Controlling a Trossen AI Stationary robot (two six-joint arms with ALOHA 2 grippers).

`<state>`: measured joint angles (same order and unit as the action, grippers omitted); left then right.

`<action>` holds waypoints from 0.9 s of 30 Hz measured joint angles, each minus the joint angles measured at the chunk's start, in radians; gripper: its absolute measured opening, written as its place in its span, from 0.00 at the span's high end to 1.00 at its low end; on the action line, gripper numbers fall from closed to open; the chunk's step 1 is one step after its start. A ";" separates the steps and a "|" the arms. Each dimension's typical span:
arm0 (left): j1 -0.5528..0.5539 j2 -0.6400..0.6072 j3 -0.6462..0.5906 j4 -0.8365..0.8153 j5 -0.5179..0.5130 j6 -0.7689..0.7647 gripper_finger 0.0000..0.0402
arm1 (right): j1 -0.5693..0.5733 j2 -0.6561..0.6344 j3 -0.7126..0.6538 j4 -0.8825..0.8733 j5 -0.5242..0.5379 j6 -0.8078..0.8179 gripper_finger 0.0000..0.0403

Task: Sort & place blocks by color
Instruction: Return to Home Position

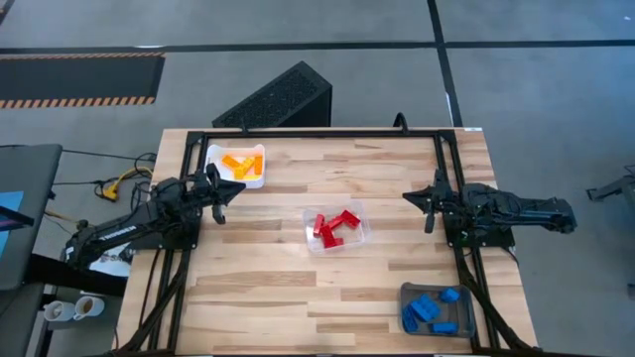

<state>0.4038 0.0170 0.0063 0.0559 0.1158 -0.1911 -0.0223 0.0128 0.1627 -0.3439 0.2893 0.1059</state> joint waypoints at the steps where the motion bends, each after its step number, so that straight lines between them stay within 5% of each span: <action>1: 0.000 0.000 0.000 0.000 0.000 0.007 1.00 | 0.000 0.000 0.000 0.000 0.000 0.000 0.92; 27: 0.000 0.000 0.000 0.000 0.000 0.005 1.00 | 0.000 0.000 0.000 0.000 0.000 0.000 0.92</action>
